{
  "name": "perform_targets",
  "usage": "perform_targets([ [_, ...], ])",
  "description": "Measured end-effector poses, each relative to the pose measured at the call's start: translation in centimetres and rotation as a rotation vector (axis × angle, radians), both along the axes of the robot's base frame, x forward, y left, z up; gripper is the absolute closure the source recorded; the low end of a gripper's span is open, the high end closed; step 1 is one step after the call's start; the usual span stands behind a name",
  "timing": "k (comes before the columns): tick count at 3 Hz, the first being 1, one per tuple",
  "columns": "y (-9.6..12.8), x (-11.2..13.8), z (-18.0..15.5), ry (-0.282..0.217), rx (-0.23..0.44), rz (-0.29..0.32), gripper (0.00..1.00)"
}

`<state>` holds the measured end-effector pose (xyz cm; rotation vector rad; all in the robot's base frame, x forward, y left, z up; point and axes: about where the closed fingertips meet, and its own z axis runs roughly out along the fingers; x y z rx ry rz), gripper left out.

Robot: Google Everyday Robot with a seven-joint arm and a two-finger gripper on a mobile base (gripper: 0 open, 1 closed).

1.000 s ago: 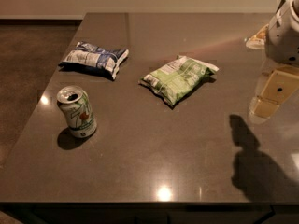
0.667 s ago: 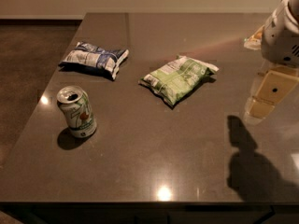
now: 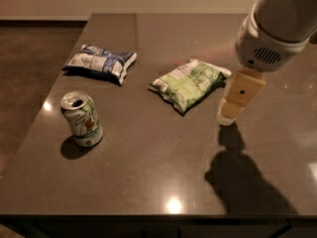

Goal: Pick green jalapeno chip bag

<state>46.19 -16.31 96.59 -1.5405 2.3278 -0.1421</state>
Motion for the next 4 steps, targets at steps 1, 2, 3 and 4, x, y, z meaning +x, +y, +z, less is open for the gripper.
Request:
perform_targets([
  [1,2.0,2.7,-0.9,-0.005,-0.018,0.019,0.00],
  [2,3.5,5.7,-1.8,0.016,-0.069,0.117,0.00],
  [3,4.6,8.4,-3.1,0.048,-0.090,0.234,0.00],
  [4,5.2,10.5,-4.6,0.078,-0.075,0.351,0.00],
])
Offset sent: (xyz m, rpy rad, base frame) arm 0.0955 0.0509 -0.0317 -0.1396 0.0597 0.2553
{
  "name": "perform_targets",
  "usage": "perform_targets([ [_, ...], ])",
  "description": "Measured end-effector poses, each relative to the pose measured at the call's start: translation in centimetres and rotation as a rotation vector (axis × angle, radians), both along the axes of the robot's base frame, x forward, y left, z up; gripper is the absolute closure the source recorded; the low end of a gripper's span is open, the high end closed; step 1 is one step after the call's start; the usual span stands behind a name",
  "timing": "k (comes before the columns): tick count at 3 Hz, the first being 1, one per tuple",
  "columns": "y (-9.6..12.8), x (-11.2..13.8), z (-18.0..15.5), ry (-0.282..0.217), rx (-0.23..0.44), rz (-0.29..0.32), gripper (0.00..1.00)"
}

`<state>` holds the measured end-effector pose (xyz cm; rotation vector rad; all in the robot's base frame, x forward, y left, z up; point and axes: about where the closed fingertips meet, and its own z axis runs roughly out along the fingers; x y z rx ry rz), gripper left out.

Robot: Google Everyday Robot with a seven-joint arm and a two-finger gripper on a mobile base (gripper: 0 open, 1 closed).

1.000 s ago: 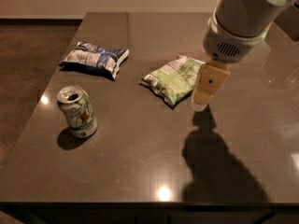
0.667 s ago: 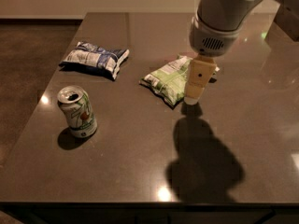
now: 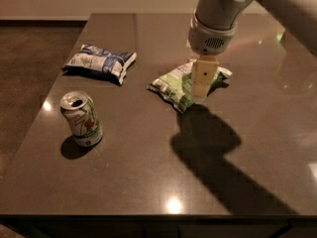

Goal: Pick green jalapeno chip bag

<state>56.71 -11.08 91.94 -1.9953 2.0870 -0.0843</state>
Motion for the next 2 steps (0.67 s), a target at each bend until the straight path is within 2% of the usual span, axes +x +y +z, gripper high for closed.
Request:
perform_targets([
  [2,1.5,1.8,-3.7,0.064,-0.016,0.192,0.00],
])
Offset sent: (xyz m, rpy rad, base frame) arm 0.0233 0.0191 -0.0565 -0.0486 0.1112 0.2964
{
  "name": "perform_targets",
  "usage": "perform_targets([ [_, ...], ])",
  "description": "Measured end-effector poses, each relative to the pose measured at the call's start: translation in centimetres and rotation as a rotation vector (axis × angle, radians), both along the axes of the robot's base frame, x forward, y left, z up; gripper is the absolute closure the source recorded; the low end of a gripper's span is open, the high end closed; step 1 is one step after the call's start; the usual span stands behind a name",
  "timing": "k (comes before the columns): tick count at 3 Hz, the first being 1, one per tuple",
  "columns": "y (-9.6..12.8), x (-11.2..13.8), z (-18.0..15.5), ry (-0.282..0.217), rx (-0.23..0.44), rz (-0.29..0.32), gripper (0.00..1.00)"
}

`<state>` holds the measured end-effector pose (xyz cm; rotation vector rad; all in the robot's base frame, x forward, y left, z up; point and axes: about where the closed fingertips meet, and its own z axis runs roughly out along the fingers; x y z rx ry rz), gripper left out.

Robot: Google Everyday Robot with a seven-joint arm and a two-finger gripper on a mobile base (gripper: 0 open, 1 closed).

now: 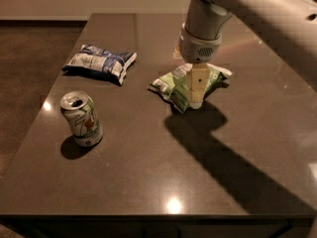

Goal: Pick green jalapeno chip bag

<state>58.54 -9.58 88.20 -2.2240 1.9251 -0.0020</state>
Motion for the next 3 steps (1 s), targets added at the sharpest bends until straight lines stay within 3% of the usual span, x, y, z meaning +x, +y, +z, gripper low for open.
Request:
perform_targets([
  [2,0.8,1.2,-2.5,0.006,-0.031,0.100,0.00],
  [3,0.9,1.3,-3.1,0.018,-0.047,0.124,0.18],
])
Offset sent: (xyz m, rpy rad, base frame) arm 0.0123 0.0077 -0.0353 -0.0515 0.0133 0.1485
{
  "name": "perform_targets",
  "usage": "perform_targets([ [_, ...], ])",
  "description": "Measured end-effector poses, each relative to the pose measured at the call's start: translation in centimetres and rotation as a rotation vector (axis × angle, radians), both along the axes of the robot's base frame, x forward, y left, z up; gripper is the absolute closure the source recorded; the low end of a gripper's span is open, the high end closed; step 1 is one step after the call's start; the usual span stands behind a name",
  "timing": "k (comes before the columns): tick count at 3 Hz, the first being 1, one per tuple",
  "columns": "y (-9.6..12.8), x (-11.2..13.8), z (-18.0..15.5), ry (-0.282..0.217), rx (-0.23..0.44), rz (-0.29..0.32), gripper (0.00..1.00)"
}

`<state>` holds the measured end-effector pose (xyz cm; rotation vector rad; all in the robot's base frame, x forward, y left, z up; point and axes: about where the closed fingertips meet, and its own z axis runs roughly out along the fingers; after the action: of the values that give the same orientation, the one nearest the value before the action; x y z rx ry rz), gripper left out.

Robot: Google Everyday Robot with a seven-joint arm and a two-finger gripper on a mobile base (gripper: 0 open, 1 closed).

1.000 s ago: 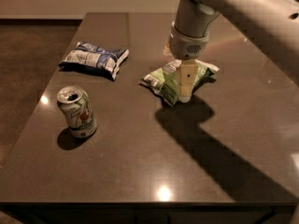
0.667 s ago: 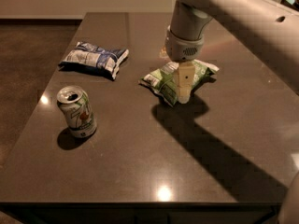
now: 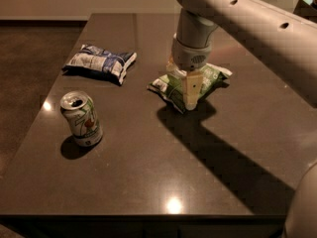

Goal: Pick green jalapeno chip bag

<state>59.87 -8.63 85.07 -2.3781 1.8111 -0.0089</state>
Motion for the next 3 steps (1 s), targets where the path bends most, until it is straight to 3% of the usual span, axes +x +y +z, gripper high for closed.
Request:
perform_targets([
  [2,0.8,-1.7,2.3,-0.014,0.042,0.012,0.65],
  [3,1.7,-2.6,5.3,-0.068,0.054,0.012,0.88],
])
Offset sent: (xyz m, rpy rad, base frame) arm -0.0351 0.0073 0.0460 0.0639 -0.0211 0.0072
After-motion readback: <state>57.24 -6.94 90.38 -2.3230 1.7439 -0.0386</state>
